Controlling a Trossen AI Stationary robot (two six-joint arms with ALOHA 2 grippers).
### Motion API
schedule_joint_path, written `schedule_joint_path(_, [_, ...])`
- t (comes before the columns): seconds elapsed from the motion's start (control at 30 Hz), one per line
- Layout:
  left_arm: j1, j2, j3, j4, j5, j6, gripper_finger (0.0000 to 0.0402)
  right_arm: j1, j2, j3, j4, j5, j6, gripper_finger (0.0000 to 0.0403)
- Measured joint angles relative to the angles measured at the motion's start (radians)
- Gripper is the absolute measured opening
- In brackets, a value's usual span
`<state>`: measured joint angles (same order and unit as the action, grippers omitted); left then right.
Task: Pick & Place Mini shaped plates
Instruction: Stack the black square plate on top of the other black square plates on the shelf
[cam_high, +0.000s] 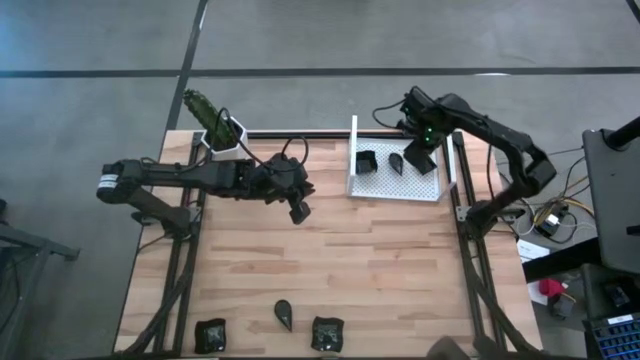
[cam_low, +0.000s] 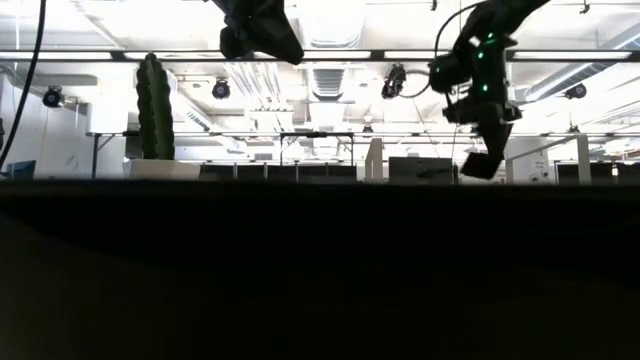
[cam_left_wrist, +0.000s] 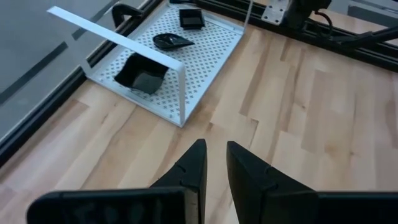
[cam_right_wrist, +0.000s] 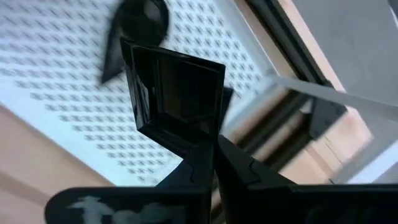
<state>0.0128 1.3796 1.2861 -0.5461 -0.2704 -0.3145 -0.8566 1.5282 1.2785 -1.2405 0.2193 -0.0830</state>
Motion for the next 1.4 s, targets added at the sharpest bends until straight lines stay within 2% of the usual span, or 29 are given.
schedule_joint_path(0.27, [0.005, 0.000, 0.000, 0.000, -0.020, 0.000, 0.0055, 0.000, 0.122, 0.016, -0.033, 0.058, 0.027, 0.0008])
schedule_joint_path(0.47, [0.011, 0.000, 0.000, 0.000, -0.020, 0.000, 0.0055, 0.001, 0.195, 0.017, -0.058, 0.144, 0.068, 0.0008])
schedule_joint_path(0.93, [0.013, 0.000, 0.000, -0.001, -0.020, 0.004, 0.0055, 0.001, 0.231, 0.017, -0.113, 0.176, 0.198, 0.0008])
schedule_joint_path(1.4, [0.013, 0.000, 0.000, -0.001, -0.020, 0.005, 0.0055, 0.001, 0.269, 0.015, -0.114, 0.202, 0.207, 0.0008])
